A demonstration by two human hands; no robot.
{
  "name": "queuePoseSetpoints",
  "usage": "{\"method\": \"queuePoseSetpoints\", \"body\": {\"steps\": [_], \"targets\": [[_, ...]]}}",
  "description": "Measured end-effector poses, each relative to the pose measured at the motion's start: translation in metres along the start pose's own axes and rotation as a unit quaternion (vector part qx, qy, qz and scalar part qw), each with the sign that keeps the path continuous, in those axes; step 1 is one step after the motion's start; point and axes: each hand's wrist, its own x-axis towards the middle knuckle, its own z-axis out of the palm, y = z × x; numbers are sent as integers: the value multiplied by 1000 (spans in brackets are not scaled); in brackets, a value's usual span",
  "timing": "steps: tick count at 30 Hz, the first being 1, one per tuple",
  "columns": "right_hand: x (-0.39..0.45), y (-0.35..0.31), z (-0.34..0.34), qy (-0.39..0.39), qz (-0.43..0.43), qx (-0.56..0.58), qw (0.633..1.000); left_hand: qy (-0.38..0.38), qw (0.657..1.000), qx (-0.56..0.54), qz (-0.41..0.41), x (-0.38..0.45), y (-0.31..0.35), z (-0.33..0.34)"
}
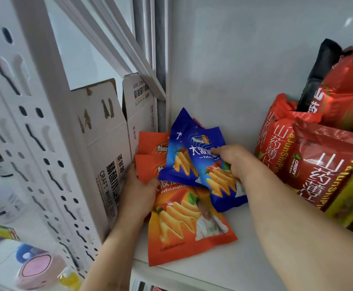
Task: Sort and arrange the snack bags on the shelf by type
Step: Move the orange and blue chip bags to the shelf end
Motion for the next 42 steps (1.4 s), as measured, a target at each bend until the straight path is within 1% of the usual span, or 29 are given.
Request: {"method": "queuePoseSetpoints", "body": {"steps": [4,7,11,14,19,24,29,34,39,42], "targets": [[1,1,-4,-4,22,31,999,-4,999,-23,-37,3,-4,-3],[-7,0,-9,-18,54,94,994,-9,996,-59,-64,1,-6,-6],[-14,2,-20,-39,77,164,983,-12,991,-96,-92,1,-6,-5],[-17,1,-23,-41,84,205,974,-9,989,-105,-102,3,-6,-4],[-27,-4,-22,-30,62,241,968,-25,980,-158,-121,-1,-4,-5],[-37,-11,-24,-10,27,282,959,-62,950,-257,-168,-13,8,-7],[-61,-14,-37,12,14,288,957,-83,942,-280,-167,-33,22,-9],[-89,0,-47,14,15,254,967,-98,949,-261,-148,-67,36,-16],[-133,19,-59,5,9,253,967,-87,955,-249,-134,-113,40,-31],[-152,30,-61,-6,11,260,966,-85,957,-237,-144,-139,38,-43]]}}
